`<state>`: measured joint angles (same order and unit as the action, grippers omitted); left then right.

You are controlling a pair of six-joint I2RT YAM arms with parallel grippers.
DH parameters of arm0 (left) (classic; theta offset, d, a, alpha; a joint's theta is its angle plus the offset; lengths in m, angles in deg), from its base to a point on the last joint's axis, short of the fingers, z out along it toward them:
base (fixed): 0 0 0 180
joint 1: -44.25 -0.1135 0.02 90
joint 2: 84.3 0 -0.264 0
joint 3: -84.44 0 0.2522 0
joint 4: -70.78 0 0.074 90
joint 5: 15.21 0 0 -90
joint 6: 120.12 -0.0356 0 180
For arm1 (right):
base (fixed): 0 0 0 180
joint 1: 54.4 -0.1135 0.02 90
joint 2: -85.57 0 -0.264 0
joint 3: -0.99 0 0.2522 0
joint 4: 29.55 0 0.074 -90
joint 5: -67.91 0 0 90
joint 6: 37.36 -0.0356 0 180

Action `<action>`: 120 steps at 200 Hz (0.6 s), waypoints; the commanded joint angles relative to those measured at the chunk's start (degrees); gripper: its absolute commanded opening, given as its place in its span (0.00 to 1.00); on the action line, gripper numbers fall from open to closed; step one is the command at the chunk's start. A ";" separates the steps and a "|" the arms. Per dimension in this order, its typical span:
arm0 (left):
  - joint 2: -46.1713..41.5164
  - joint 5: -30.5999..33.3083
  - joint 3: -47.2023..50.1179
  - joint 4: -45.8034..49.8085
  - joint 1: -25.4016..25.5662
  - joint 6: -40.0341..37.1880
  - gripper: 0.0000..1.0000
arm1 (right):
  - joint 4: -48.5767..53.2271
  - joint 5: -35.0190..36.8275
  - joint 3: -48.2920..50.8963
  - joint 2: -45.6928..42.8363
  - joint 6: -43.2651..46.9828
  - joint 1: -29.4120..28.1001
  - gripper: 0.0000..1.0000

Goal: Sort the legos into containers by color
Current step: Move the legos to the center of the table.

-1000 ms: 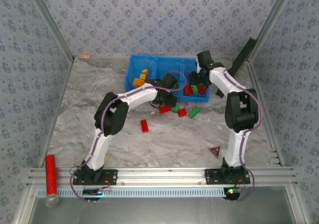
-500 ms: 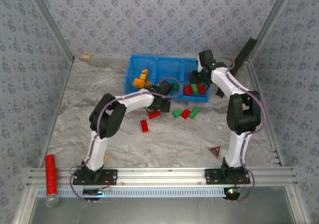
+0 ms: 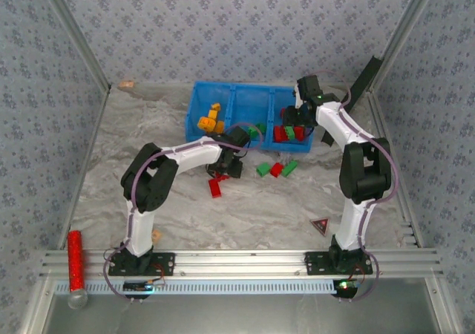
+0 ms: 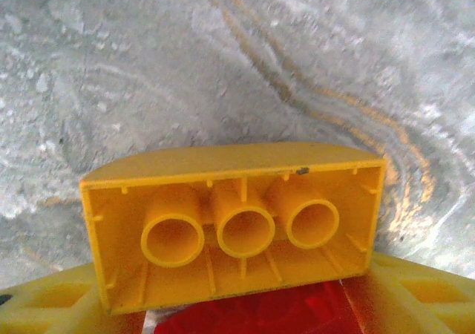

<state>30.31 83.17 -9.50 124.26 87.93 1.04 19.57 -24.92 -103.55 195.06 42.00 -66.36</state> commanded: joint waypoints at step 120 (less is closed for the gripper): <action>-9.38 -0.33 -5.66 7.03 -0.66 -1.23 0.72 | 2.19 5.29 -2.45 9.35 5.58 -2.20 0.49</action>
<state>23.75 82.99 -13.59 128.79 87.80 0.78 19.15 -22.47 -105.13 201.55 46.16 -68.37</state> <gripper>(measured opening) 0.718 0.497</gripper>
